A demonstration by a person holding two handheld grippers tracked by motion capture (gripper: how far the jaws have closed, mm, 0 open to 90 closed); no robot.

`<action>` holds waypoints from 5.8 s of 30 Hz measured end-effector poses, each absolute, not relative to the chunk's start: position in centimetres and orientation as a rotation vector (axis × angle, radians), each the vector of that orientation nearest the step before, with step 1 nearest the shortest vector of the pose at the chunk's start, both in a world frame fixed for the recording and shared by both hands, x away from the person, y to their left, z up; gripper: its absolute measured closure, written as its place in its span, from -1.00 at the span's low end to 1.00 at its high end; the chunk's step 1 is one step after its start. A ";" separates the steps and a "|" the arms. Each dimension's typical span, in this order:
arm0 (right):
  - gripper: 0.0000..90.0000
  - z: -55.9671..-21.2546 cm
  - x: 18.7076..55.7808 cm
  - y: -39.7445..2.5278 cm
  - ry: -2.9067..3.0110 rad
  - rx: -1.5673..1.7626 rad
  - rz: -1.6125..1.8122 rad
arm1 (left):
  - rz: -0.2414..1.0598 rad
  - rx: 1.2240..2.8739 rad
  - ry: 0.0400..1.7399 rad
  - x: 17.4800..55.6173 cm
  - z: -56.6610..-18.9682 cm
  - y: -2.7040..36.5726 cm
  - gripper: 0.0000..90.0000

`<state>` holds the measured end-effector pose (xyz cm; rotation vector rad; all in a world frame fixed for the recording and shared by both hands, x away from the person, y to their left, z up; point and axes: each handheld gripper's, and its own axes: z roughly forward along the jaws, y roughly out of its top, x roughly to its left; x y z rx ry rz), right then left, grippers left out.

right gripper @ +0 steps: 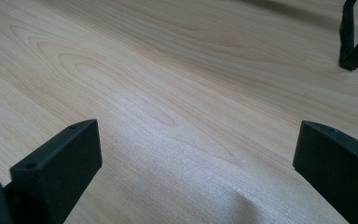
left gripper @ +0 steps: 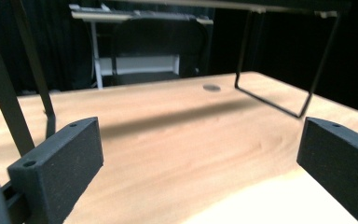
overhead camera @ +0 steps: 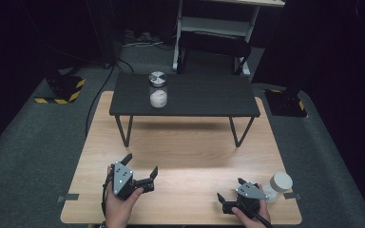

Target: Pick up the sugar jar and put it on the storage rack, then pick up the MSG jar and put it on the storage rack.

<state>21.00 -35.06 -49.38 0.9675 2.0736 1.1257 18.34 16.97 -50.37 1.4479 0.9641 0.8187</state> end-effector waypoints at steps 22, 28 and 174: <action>-0.99 -49.2 20.7 -34.1 2.065 0.989 1.085 | 0.743 1.656 0.994 18.5 -52.8 17.6 -0.99; -0.98 -49.2 20.7 -34.1 2.070 0.986 1.082 | 0.748 1.678 0.986 18.6 -52.7 17.2 -0.99; -0.24 -46.2 15.6 -38.2 1.637 1.017 1.305 | 0.698 1.778 1.005 19.6 -51.4 16.5 -0.98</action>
